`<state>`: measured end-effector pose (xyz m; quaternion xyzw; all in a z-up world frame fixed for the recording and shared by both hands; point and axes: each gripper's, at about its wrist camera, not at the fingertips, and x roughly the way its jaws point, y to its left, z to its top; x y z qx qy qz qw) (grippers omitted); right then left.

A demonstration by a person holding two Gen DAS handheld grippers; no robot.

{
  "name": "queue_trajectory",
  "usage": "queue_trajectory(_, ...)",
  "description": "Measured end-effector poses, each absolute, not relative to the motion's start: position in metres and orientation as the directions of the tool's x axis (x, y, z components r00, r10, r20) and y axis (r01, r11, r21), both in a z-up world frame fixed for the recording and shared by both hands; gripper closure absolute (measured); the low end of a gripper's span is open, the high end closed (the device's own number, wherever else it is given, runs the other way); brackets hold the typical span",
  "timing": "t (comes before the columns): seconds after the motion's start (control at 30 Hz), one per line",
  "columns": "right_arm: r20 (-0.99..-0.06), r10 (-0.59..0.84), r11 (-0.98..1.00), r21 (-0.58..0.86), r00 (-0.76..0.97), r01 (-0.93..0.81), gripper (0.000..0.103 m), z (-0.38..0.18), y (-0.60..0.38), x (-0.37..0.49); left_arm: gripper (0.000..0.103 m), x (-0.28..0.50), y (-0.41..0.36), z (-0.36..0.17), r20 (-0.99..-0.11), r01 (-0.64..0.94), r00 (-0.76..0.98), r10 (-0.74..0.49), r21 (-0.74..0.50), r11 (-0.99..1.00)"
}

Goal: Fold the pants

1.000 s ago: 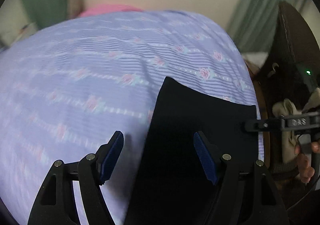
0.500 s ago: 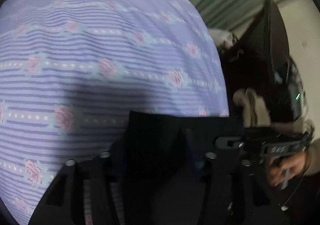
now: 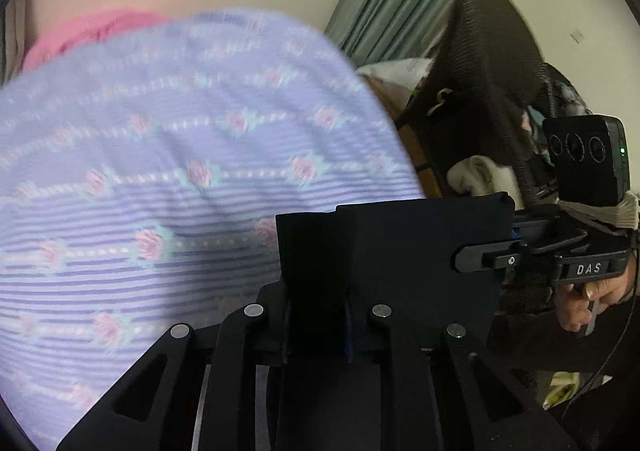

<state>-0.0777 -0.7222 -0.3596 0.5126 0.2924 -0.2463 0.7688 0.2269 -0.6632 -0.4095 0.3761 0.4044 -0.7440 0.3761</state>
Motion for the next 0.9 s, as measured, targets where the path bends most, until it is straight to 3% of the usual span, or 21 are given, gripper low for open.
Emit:
queue_trajectory(0.17, -0.634, -0.108, 0.485, 0.639, 0.766, 0.597, 0.090, -0.308, -0.685, -0.082, 0.083, 0.250, -0.608, -0.344, -0.838, 0.860, -0.434, -0.332, -0.275, -0.430)
queue_trajectory(0.47, -0.545, -0.058, 0.689, 0.585, 0.836, 0.428, 0.090, -0.237, -0.547, -0.059, 0.083, 0.273, -0.458, -0.288, -0.837, 0.903, -0.351, -0.419, -0.184, -0.389)
queue_trajectory(0.67, -0.542, 0.017, 0.790, 0.522, 0.840, 0.321, 0.090, -0.225, -0.430, -0.035, 0.083, 0.286, -0.338, -0.290, -0.834, 0.937, -0.304, -0.461, -0.175, -0.301)
queue_trajectory(0.9, -0.583, 0.148, 0.862, 0.472, 0.799, 0.184, 0.090, -0.255, -0.300, -0.008, 0.083, 0.300, -0.210, -0.336, -0.860, 0.968, -0.236, -0.452, -0.167, -0.187)
